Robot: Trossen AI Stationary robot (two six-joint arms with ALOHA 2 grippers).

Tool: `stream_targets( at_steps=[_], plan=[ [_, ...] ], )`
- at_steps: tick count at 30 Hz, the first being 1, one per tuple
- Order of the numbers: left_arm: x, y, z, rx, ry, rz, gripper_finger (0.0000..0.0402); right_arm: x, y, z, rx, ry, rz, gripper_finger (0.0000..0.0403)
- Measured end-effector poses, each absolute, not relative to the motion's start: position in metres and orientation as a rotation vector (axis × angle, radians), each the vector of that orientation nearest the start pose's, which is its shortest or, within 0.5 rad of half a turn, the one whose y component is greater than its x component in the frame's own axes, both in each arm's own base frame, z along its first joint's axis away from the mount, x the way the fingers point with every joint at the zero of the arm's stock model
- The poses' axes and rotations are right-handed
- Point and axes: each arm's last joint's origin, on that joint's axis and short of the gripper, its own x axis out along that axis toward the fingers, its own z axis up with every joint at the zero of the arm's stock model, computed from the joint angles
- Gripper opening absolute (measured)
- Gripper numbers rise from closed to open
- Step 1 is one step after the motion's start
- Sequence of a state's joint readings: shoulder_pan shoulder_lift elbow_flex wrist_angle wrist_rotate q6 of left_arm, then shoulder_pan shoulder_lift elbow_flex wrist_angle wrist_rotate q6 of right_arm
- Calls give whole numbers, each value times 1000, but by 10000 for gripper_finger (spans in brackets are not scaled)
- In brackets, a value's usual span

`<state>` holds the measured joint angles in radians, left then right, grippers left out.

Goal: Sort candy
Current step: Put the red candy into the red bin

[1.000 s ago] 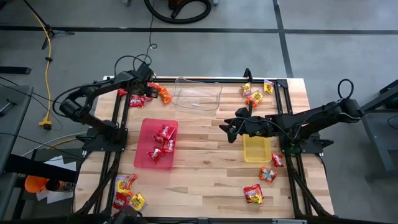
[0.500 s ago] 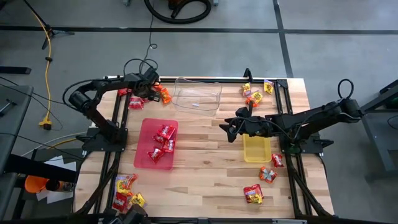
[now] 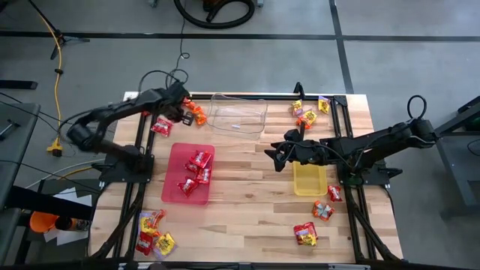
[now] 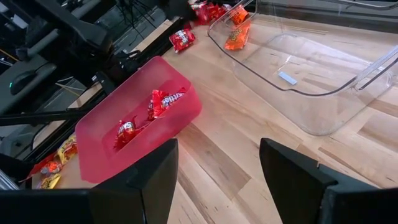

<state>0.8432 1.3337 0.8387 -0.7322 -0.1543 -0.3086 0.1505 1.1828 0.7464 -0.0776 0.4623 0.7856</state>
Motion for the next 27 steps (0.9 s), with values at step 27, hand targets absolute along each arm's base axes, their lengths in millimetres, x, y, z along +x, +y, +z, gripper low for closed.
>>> stream_targets(
  at_steps=[27],
  plan=[
    [160,-59,281,-375,831,113,0,249,26,253,603,363,-414,222]
  ],
)
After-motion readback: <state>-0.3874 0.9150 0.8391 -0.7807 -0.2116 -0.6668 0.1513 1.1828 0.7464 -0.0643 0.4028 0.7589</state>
